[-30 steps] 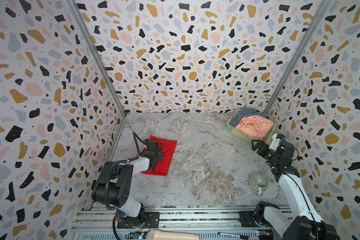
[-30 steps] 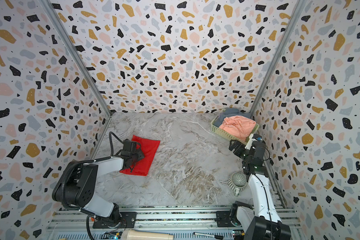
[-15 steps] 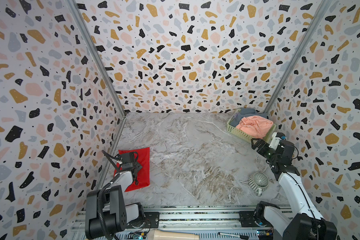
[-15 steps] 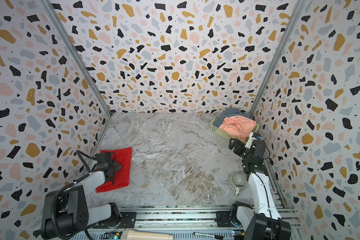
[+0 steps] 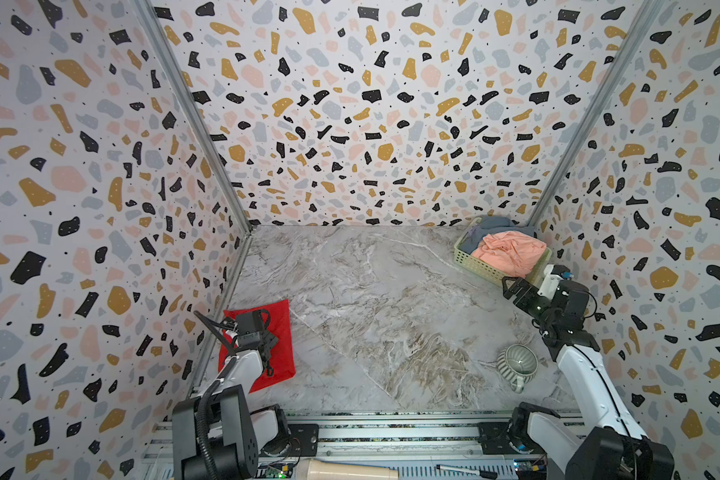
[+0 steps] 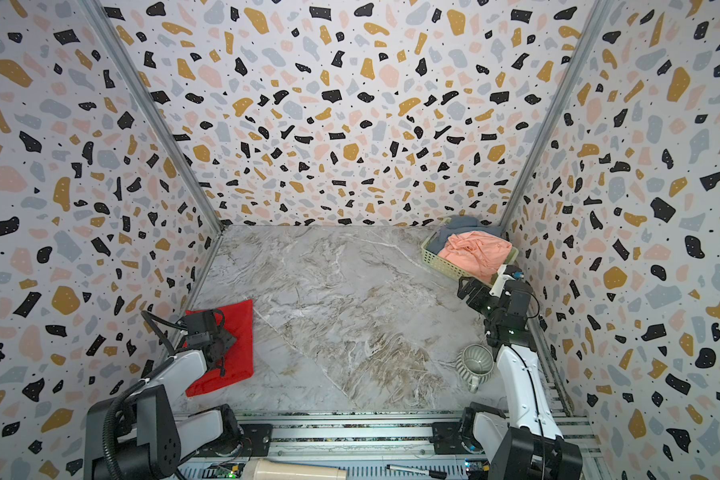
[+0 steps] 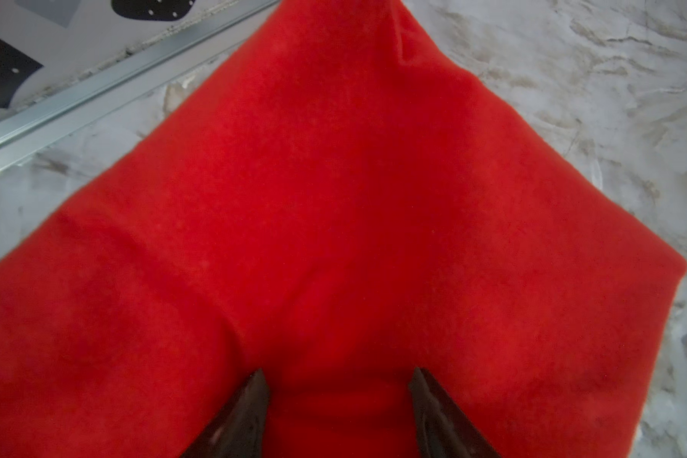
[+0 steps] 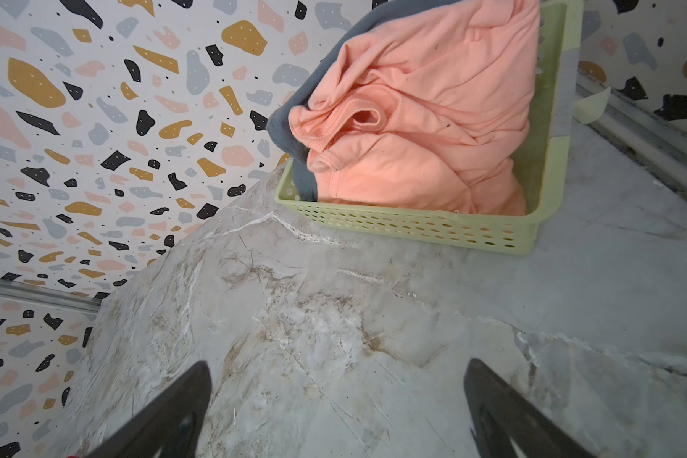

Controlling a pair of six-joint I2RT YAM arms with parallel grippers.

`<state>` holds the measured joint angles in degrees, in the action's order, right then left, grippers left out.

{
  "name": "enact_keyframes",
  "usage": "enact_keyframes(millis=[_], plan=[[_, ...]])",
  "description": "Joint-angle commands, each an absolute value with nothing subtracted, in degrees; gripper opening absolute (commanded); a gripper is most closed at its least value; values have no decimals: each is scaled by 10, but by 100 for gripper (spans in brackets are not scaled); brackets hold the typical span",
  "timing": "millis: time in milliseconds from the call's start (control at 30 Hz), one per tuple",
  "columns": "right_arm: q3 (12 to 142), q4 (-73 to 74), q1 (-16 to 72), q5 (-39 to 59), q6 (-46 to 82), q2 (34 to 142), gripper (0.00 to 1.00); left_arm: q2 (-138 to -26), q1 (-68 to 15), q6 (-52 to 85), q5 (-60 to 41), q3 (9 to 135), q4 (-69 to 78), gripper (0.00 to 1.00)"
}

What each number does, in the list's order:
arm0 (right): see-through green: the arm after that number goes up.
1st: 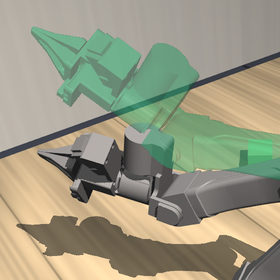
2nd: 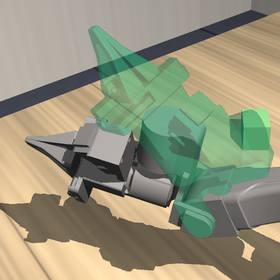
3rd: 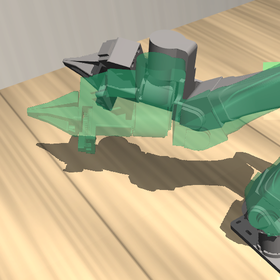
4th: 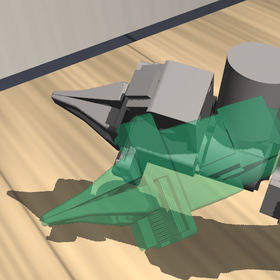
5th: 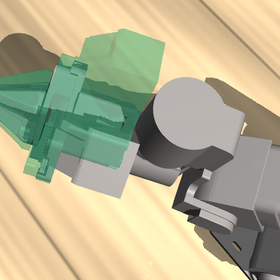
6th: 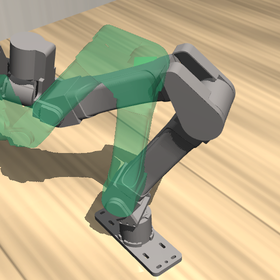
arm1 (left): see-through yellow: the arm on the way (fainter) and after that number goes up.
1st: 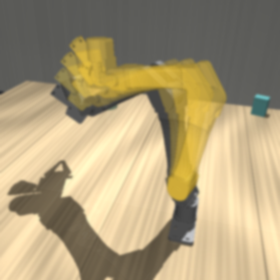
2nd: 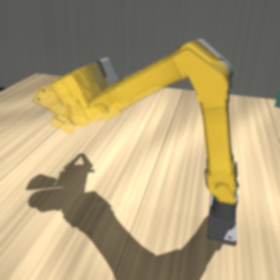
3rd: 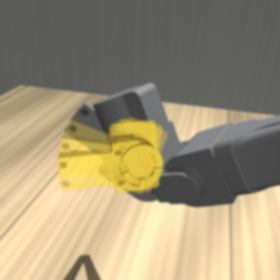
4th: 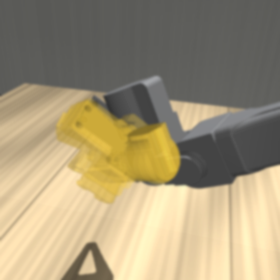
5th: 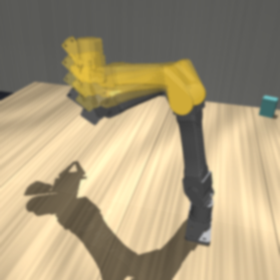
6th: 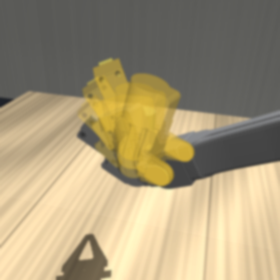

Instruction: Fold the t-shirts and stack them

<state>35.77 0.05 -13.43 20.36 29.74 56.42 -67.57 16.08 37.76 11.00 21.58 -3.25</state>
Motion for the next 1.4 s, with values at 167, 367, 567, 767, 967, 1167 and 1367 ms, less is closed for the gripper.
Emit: enact_keyframes(millis=[167,367,567,767,967,1167,1367], plan=[[380,11,-134,214,299,561,99,-639,139,368,92,240,-64,59],[379,19,-129,231,304,578,99,-595,24,356,87,308,-122,70],[381,11,-124,230,298,591,99,-634,-40,408,-10,279,-62,74],[378,13,-122,228,295,595,99,-682,-50,430,-54,238,-13,74],[374,18,-121,230,295,603,99,-685,-27,445,-19,201,-13,75],[374,23,-121,234,294,607,99,-662,16,449,10,168,-37,75],[376,29,-117,235,287,619,99,-619,18,413,29,196,-88,75]])
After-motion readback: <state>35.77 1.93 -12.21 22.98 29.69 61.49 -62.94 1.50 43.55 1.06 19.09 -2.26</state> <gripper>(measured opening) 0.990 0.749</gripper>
